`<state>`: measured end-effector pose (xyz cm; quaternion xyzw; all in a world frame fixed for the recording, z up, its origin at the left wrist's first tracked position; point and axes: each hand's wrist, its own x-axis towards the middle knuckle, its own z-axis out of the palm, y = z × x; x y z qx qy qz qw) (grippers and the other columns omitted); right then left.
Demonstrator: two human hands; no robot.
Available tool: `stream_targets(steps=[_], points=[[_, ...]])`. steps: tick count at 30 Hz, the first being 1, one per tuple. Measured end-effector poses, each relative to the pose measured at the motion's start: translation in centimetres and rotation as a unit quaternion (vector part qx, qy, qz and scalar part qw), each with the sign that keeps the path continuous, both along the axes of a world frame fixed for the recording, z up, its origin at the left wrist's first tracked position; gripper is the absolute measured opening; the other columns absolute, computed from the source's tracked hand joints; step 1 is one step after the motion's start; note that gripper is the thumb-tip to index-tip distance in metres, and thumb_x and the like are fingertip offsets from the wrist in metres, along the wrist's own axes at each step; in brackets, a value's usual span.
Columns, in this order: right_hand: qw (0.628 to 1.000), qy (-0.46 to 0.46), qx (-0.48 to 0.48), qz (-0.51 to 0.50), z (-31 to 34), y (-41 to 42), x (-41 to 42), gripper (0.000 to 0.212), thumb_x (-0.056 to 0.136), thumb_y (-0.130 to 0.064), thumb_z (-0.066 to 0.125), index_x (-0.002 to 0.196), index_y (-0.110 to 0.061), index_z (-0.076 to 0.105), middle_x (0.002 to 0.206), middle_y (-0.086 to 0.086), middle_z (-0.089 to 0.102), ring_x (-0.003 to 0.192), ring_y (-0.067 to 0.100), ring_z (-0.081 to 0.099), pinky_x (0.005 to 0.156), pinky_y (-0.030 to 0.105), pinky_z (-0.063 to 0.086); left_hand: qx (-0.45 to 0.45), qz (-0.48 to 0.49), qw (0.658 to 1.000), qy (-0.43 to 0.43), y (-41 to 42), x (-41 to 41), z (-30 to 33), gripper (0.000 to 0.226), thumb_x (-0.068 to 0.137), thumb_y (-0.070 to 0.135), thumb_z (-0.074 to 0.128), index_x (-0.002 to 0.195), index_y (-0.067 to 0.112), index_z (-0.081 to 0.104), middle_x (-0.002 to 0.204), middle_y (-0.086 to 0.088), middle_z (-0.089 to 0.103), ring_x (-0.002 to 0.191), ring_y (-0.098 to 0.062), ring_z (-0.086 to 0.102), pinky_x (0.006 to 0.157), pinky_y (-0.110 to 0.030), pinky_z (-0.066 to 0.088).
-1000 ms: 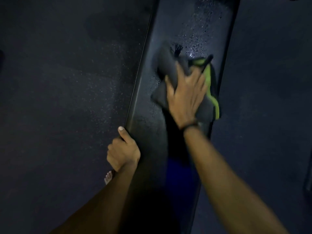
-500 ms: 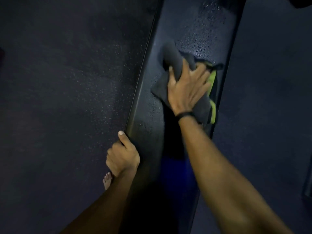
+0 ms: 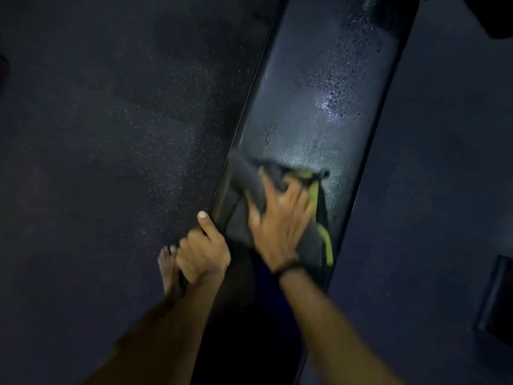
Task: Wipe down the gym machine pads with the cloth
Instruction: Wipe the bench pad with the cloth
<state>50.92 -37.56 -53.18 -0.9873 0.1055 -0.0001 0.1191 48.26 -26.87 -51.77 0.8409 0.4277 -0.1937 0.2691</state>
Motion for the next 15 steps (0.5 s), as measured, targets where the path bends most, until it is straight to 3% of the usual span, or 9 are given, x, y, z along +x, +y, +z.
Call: stream_targets(steps=[3, 6, 9, 11, 15], points=[[0.999, -0.025, -0.015, -0.034, -0.7, -0.2, 11.2, 0.047, 0.089, -0.053, 0.055, 0.13, -0.033, 0.062, 0.113, 0.01, 0.055, 0.101, 0.031, 0.048, 0.082, 0.043, 0.033, -0.013, -0.026, 0.999, -0.03, 0.0, 0.5, 1.4, 0.059, 0.109, 0.032, 0.031, 0.108, -0.015, 0.067, 0.119, -0.034, 0.064, 0.119, -0.043, 0.056, 0.102, -0.041, 0.033], [0.997, -0.055, -0.037, -0.028, -0.9, -0.1, 14.7, 0.045, 0.09, -0.052, 0.054, 0.129, -0.031, 0.063, 0.113, 0.01, 0.054, 0.101, 0.03, 0.05, 0.081, 0.041, 0.032, -0.024, -0.061, 0.998, 0.005, 0.4, 0.7, 1.3, 0.06, 0.109, 0.033, 0.028, 0.109, -0.009, 0.07, 0.123, -0.027, 0.065, 0.122, -0.039, 0.055, 0.099, -0.035, 0.022], [0.999, -0.019, -0.027, 0.031, -0.6, 1.2, 7.2, 0.056, 0.089, -0.044, 0.062, 0.142, -0.03, 0.049, 0.121, 0.014, 0.052, 0.107, 0.032, 0.049, 0.088, 0.043, 0.036, -0.039, -0.045, 0.998, 0.021, 0.9, 0.1, 0.5, 0.067, 0.107, 0.044, 0.023, 0.1, -0.001, 0.073, 0.107, -0.026, 0.07, 0.105, -0.043, 0.062, 0.09, -0.044, 0.04], [0.998, 0.024, -0.008, 0.051, 0.2, 2.9, -0.9, 0.066, 0.085, -0.038, 0.068, 0.146, -0.03, 0.043, 0.123, 0.014, 0.05, 0.106, 0.031, 0.049, 0.087, 0.044, 0.039, -0.062, -0.036, 0.997, 0.03, 1.3, 0.0, 0.2, 0.069, 0.106, 0.048, 0.021, 0.102, 0.002, 0.072, 0.104, -0.025, 0.07, 0.1, -0.042, 0.064, 0.087, -0.045, 0.044], [0.999, 0.046, 0.007, -0.021, 0.2, 4.4, -7.2, 0.059, 0.083, -0.038, 0.057, 0.141, -0.03, 0.051, 0.118, 0.008, 0.044, 0.101, 0.029, 0.044, 0.085, 0.047, 0.038, -0.131, -0.02, 0.991, -0.005, 2.4, -0.8, -0.7, 0.082, 0.097, 0.06, 0.007, 0.101, 0.008, 0.071, 0.102, -0.016, 0.072, 0.098, -0.036, 0.065, 0.088, -0.045, 0.048]])
